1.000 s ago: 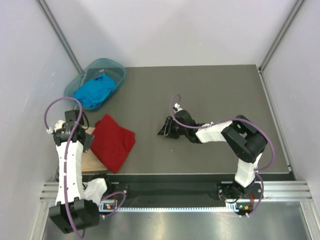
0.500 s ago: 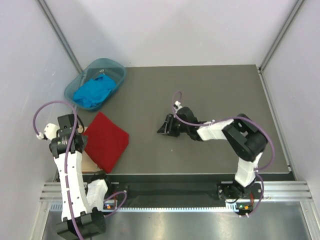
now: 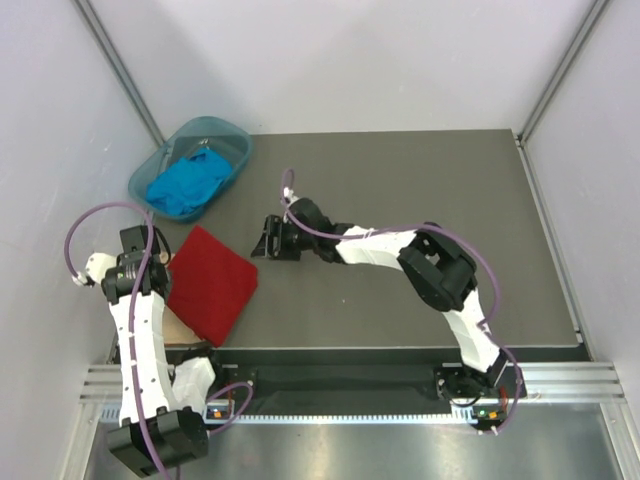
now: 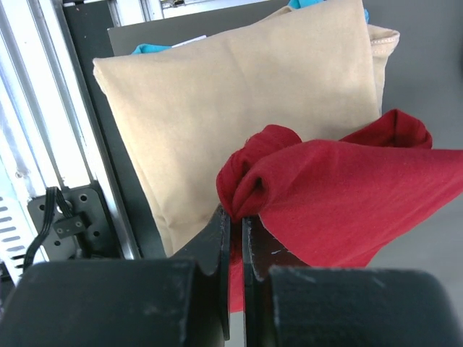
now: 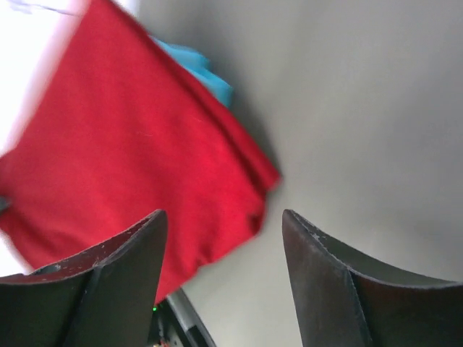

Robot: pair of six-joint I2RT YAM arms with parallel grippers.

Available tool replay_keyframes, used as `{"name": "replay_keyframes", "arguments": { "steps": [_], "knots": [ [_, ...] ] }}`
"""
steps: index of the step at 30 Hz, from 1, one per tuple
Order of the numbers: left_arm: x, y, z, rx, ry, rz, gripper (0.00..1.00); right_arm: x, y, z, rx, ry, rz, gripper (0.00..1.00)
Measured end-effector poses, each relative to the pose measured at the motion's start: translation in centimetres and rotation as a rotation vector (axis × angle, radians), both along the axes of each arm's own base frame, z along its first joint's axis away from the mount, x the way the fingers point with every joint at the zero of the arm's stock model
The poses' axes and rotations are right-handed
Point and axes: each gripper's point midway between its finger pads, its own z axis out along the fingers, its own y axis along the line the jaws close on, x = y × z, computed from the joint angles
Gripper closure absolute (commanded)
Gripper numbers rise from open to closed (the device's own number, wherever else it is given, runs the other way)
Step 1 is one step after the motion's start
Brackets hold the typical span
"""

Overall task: Fold and stack the t-shirts
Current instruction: Neatly place the folded tshirt to the corner

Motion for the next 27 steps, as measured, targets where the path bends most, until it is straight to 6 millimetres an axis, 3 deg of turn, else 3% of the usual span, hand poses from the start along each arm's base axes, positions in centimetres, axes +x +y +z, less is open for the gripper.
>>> {"name": "replay_keyframes", "arguments": {
  "steps": [5,14,17,20,23,27],
  "knots": [
    [0.0,0.1,0.1,-0.001,-0.013,0.021,1.0,-2.4,0.7,-5.4,-0.142,0.115,-0.071,0.36],
    [0.0,0.3,0.1,0.011,-0.013,0.032,1.0,-3.5,2.6,-5.8,-0.137,0.141,-0.132,0.46],
    [0.0,0.3,0.1,0.007,-0.011,0.038,1.0,-3.0,3.6,-6.0,-0.115,0.138,-0.135,0.55],
    [0.1,0.3,-0.1,0.003,-0.007,0.043,1.0,-2.6,4.6,-6.5,-0.092,0.142,-0.123,0.7],
    [0.1,0.4,-0.1,0.004,-0.01,0.048,1.0,-2.6,5.3,-7.1,-0.061,0.144,-0.106,0.99],
    [0.0,0.6,0.0,0.013,-0.006,0.055,1.0,-2.5,5.6,-7.1,-0.047,0.114,-0.081,1.0]
  ]
}}
